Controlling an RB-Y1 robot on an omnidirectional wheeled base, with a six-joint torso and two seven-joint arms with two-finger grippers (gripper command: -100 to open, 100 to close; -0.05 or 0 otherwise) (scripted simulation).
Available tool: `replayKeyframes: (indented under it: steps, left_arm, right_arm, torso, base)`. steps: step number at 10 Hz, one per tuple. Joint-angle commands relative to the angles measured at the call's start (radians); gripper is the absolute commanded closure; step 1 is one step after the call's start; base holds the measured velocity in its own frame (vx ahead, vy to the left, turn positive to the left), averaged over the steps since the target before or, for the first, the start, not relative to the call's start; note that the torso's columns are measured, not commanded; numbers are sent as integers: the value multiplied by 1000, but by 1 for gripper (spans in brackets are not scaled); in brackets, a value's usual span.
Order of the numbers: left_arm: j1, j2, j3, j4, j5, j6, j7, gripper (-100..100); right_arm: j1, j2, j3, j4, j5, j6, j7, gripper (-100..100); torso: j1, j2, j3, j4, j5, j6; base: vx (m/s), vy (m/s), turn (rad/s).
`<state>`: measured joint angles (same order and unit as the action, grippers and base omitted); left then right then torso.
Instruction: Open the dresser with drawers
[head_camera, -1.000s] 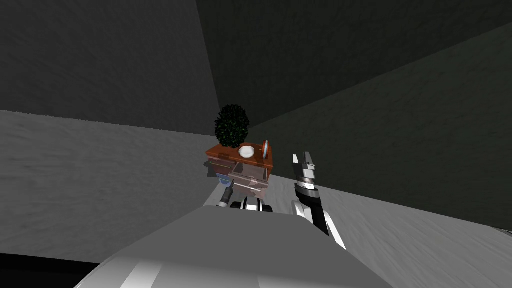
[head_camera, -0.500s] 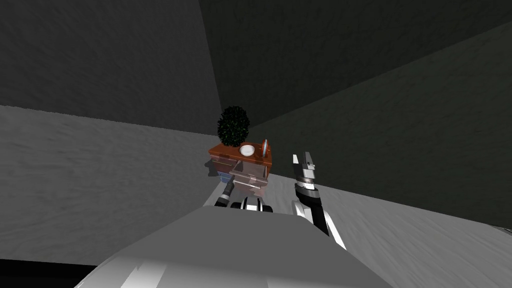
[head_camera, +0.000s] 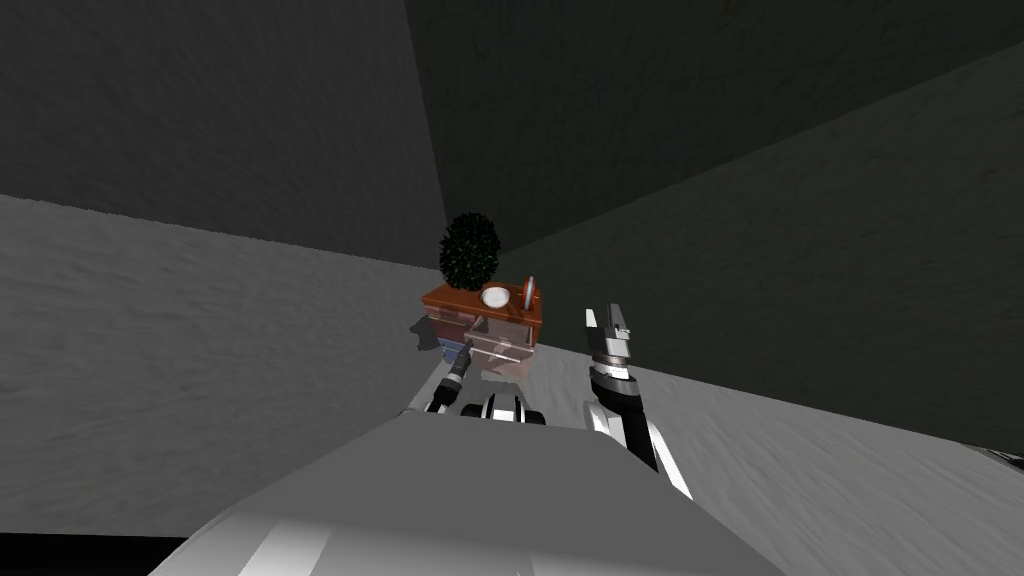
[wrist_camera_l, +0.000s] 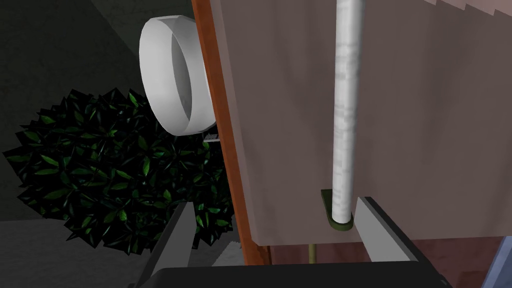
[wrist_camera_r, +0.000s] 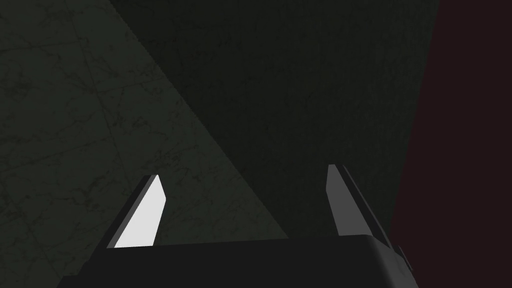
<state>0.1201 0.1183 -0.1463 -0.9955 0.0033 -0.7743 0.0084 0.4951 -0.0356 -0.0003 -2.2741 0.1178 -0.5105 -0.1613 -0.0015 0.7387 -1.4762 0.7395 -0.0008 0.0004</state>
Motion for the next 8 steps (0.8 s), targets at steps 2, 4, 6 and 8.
replayKeyframes:
  steps: [2,4,6,8]
  left_arm:
    - [-22,10,3,-44,3,79,13,-100]
    - [-18,10,2,-43,3,92,14,0]
    - [-16,11,2,-41,3,95,15,0]
    - [-16,11,2,-40,3,96,15,0]
  right_arm:
    - [0,0,0,0,0,0,0,0]
    - [0,0,0,0,0,0,0,0]
    - [0,0,0,0,0,0,0,0]
    - [0,0,0,0,0,0,0,0]
  torso:
    - [-1,7,4,6,-3,-1]
    - [-1,2,1,2,-1,-1]
    - [0,0,0,0,0,0]
    - [1,0,0,-1,1,0]
  base:
    - [-70,0,-4]
    - [-3,0,0]
    - [0,0,0]
    - [0,0,0]
